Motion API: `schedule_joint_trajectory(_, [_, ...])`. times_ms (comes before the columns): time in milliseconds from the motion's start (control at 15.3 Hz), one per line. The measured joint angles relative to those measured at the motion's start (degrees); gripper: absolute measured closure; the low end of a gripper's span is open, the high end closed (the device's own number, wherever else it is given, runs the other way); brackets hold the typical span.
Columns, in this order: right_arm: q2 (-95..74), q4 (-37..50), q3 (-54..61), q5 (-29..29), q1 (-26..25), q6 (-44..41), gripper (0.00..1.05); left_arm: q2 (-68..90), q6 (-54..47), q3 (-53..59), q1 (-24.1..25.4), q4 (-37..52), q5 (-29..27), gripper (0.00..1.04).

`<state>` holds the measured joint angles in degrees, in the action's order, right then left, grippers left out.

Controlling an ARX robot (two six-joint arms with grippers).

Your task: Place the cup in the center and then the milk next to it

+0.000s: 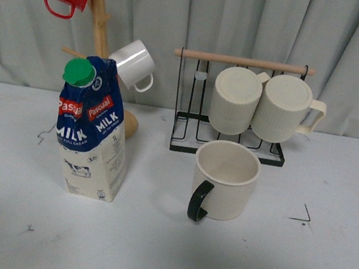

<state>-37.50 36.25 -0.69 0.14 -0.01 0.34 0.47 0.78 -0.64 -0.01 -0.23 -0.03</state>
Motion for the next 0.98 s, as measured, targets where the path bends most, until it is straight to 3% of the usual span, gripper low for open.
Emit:
schedule_joint_trajectory(459, [16.6, -15.4, 0.0, 0.0, 0.0, 0.0, 1.03, 0.0, 0.0, 0.0, 0.0, 0.0, 0.0, 0.07])
schedule_joint_trajectory(983, [27.8, -26.5, 0.0, 0.0, 0.0, 0.0, 1.03, 0.0, 0.0, 0.0, 0.0, 0.0, 0.0, 0.07])
